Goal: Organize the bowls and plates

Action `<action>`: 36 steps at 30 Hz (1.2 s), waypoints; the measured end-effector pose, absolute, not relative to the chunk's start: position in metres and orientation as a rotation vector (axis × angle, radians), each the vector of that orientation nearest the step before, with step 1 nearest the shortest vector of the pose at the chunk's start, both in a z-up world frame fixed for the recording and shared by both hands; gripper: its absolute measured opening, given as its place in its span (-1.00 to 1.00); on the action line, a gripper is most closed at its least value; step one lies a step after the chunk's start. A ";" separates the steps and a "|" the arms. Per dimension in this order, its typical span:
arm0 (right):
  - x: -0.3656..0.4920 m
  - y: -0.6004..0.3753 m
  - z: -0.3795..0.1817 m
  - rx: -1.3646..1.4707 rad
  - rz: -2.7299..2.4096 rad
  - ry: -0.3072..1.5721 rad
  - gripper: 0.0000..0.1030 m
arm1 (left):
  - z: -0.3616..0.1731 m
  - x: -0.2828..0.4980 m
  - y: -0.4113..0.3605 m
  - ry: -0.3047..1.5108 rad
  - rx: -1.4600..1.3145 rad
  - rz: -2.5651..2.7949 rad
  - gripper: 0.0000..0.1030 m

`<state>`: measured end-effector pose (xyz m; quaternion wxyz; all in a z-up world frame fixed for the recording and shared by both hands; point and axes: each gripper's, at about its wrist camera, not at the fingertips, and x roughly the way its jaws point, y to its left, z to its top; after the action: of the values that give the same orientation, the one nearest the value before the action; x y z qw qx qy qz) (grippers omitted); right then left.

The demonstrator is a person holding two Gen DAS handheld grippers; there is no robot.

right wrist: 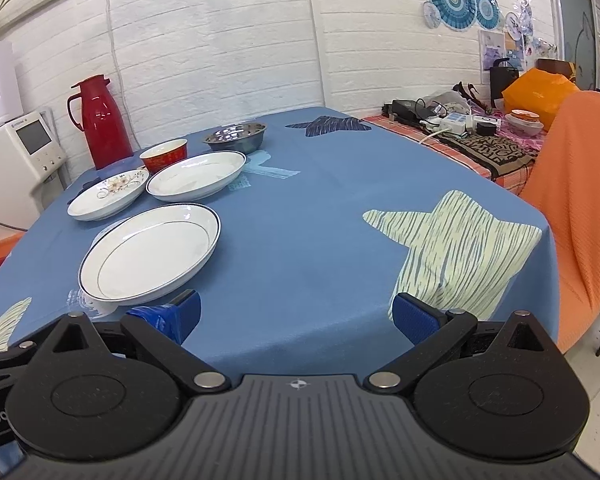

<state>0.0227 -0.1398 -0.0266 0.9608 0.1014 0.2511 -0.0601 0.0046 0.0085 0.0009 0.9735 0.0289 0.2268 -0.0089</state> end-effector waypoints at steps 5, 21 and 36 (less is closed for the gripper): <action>0.022 -0.139 -0.027 0.205 -0.121 0.509 0.75 | 0.001 0.005 0.009 0.458 0.057 -0.018 0.99; 0.022 -0.138 -0.028 0.206 -0.123 0.514 0.75 | 0.000 0.007 0.014 0.466 0.050 -0.024 0.99; 0.021 -0.139 -0.028 0.218 -0.100 0.498 0.75 | 0.006 0.010 0.029 0.461 0.029 -0.009 0.99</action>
<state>0.0207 -0.1389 -0.0277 0.9620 0.1076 0.2459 -0.0496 0.0101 0.0294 0.0064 0.9735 0.0142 0.2283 -0.0047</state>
